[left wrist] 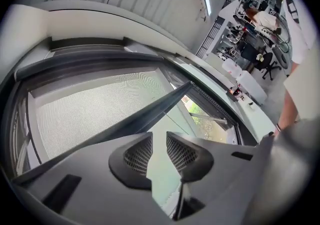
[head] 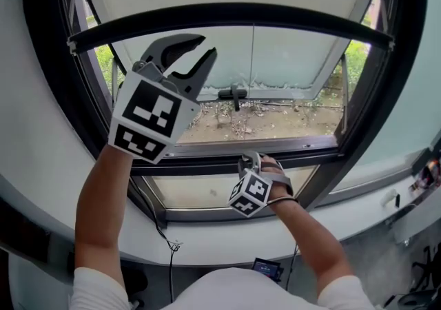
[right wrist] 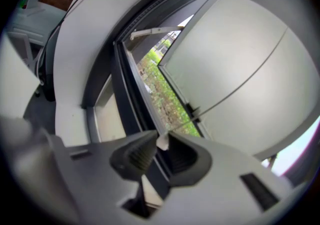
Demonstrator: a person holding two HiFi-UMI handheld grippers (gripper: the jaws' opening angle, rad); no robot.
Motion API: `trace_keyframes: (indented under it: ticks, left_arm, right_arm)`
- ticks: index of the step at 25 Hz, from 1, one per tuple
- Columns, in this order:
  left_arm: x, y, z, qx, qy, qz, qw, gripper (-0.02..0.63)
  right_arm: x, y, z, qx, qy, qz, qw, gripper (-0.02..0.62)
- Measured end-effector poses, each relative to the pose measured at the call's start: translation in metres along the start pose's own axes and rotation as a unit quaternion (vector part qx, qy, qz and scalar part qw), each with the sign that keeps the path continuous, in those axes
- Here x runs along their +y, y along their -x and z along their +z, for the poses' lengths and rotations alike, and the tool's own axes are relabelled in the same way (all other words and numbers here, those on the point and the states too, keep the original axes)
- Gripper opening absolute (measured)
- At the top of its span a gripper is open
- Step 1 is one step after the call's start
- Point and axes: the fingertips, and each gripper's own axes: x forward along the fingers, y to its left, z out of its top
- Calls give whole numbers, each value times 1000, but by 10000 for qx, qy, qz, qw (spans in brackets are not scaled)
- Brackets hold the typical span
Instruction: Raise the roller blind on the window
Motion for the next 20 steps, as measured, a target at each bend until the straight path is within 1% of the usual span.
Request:
trace_keyframes:
  ticks: [6, 10, 15, 20]
  left_arm:
    - [-26, 13, -15, -76, 458, -154, 9988, 98]
    - [-39, 19, -27, -108, 829, -200, 9963, 98]
    - [-60, 29, -48, -89, 1351, -280, 9904, 98]
    - [-87, 38, -80, 67, 1845, -436, 9818, 98]
  right_arm:
    - [-4, 2, -4, 0, -47, -88, 10000, 86]
    - [-5, 3, -5, -37, -95, -114, 9999, 84]
    - [-7, 7, -9, -106, -250, -174, 9995, 84]
    - [-13, 15, -12, -229, -505, -194, 9983, 84]
